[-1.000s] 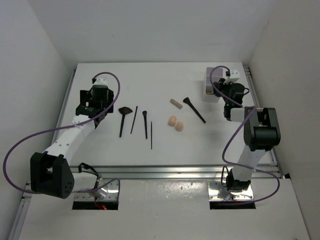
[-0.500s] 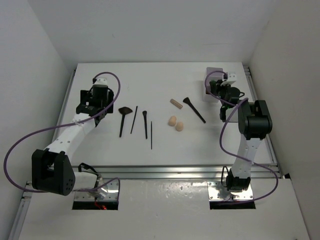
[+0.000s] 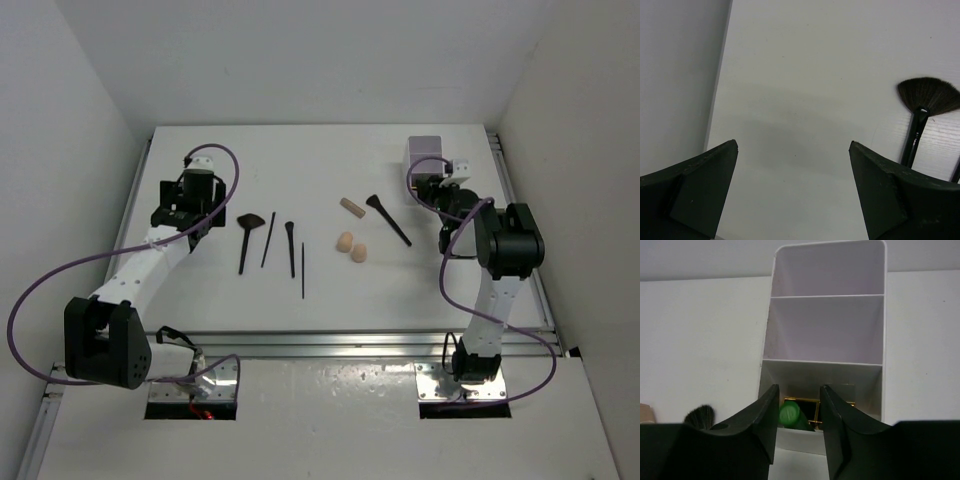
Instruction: Organize the makeup
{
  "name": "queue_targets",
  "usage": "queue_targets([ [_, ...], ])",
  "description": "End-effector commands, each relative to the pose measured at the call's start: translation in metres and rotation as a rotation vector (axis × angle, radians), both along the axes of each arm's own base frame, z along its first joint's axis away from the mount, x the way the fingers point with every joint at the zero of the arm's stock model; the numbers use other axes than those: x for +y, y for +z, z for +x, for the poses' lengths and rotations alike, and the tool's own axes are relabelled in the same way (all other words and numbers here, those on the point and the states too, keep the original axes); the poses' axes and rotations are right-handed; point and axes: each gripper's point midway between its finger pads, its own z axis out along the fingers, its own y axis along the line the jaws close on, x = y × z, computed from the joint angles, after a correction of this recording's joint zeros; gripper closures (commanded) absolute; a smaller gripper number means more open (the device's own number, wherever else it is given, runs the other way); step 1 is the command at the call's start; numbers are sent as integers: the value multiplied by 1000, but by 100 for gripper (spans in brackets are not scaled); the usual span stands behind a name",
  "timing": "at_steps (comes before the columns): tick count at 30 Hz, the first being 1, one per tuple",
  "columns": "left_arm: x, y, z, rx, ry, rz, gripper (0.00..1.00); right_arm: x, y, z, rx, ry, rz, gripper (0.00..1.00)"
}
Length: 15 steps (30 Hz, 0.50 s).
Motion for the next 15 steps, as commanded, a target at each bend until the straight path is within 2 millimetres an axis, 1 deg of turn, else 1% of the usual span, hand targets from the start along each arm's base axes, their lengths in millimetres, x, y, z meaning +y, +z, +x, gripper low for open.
queue_targets([
  [1, 0, 9, 6, -27, -11, -10, 0, 6, 59, 0, -183, 21, 2, 60],
  [3, -2, 5, 5, -13, -31, -14, 0, 6, 66, -3, -197, 16, -6, 54],
  [4, -2, 5, 5, -12, -31, -14, 0, 5, 65, -4, -192, 13, -8, 51],
  [5, -4, 1, 6, 3, -44, -10, 0, 4, 69, -4, -197, 6, -14, 50],
  [7, -9, -3, 7, 18, -69, -7, 0, 4, 70, -5, -198, 0, -18, 47],
  [8, -13, -8, 8, 35, -96, -13, 2, 3, 80, -6, -218, -6, -17, 45],
  [10, -23, -14, 9, 65, -155, -21, 6, 2, 81, -9, -213, -20, -21, 43],
  [11, -28, -17, 7, 82, -189, -30, 11, 4, 96, -11, -233, -21, -29, 43],
  [12, -45, -25, 9, 101, -259, -79, 14, 7, 93, -12, -205, -20, -35, 43],
  [14, -62, -42, 2, 174, -341, -122, 20, 10, 96, -17, -158, -19, -65, 38],
  [15, -75, -59, 1, 238, -393, -175, 23, 11, 107, -19, -158, -18, -81, 36],
])
